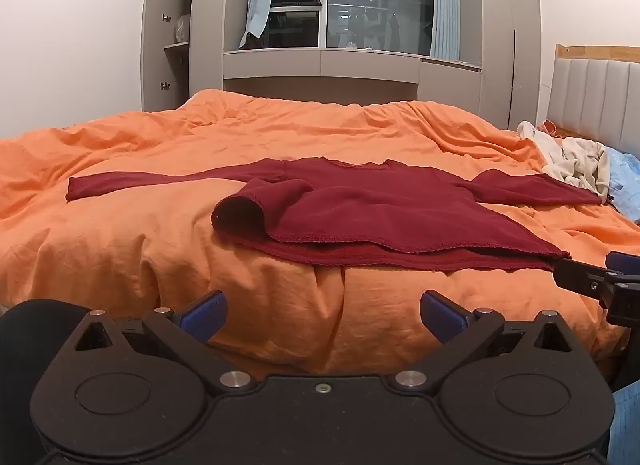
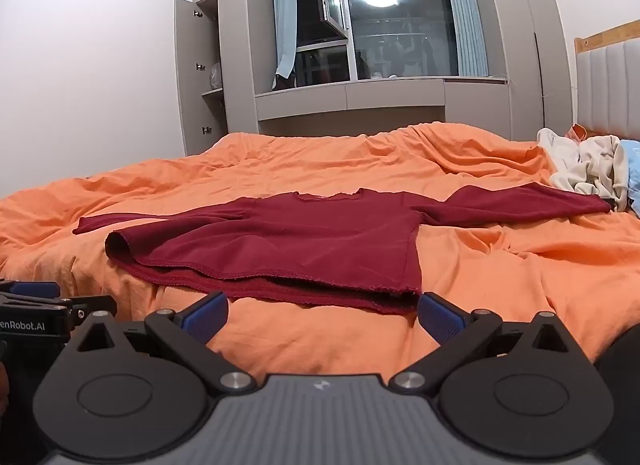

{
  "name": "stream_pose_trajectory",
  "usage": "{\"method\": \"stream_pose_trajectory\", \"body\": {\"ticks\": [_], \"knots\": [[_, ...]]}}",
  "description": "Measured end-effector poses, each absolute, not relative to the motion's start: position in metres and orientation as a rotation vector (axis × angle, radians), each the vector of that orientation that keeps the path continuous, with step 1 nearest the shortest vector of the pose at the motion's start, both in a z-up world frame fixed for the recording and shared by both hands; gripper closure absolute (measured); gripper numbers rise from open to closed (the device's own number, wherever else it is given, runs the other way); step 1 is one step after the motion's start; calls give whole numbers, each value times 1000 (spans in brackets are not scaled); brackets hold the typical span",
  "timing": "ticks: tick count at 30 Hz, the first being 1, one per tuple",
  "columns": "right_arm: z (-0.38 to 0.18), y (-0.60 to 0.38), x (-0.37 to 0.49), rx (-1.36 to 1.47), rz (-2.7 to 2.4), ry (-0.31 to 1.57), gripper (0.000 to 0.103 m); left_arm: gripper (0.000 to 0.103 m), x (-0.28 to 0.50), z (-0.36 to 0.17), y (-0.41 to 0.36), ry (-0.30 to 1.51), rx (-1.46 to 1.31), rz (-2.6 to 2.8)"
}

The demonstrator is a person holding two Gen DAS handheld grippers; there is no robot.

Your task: Fold small clothes

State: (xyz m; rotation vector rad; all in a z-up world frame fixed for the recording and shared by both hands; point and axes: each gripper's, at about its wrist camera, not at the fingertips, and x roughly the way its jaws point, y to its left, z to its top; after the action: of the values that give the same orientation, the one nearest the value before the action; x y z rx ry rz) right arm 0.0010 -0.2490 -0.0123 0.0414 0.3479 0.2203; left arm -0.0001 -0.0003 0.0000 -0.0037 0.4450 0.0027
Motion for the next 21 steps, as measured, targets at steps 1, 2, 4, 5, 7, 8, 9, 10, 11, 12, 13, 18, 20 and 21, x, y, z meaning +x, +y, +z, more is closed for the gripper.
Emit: {"method": "stream_pose_trajectory", "body": {"ticks": [1, 2, 4, 5, 7, 8, 9, 10, 11, 12, 13, 18, 20, 21], "knots": [[-12, -248, 1, 37, 219, 347, 0, 1, 0, 0, 0, 448, -16, 1], [-10, -247, 3, 32, 219, 347, 0, 0, 0, 0, 0, 448, -15, 3], [-12, -251, 0, 43, 220, 344, 0, 0, 0, 0, 1, 447, -13, 7], [-14, -250, 1, 42, 220, 342, 0, 0, -2, -1, -2, 447, -12, 7], [-13, -251, 0, 53, 221, 337, 0, 0, -4, -2, -3, 446, -9, 8], [-14, -253, -1, 59, 223, 332, 0, 0, -5, -2, -4, 446, -8, 10], [-14, -253, -1, 59, 223, 332, 0, 0, -6, -2, -5, 445, -6, 11], [-14, -253, -1, 59, 223, 333, 0, 0, 2, -2, 0, 460, -14, 4], [-14, -253, -1, 60, 222, 332, 0, 0, 2, -2, 0, 461, -14, 4], [-14, -252, -1, 60, 223, 333, 0, 0, 2, -2, -1, 461, -14, 3], [-16, -252, -2, 59, 222, 332, 0, 0, 2, -4, 0, 461, -14, 3], [-16, -254, -2, 58, 222, 336, 0, 1, 2, -6, 0, 463, -13, 4], [-16, -254, -2, 58, 222, 336, 0, 1, 1, -6, 0, 463, -14, 5], [-16, -253, -2, 59, 222, 336, 0, 0, 1, -6, 0, 463, -13, 5]]}}
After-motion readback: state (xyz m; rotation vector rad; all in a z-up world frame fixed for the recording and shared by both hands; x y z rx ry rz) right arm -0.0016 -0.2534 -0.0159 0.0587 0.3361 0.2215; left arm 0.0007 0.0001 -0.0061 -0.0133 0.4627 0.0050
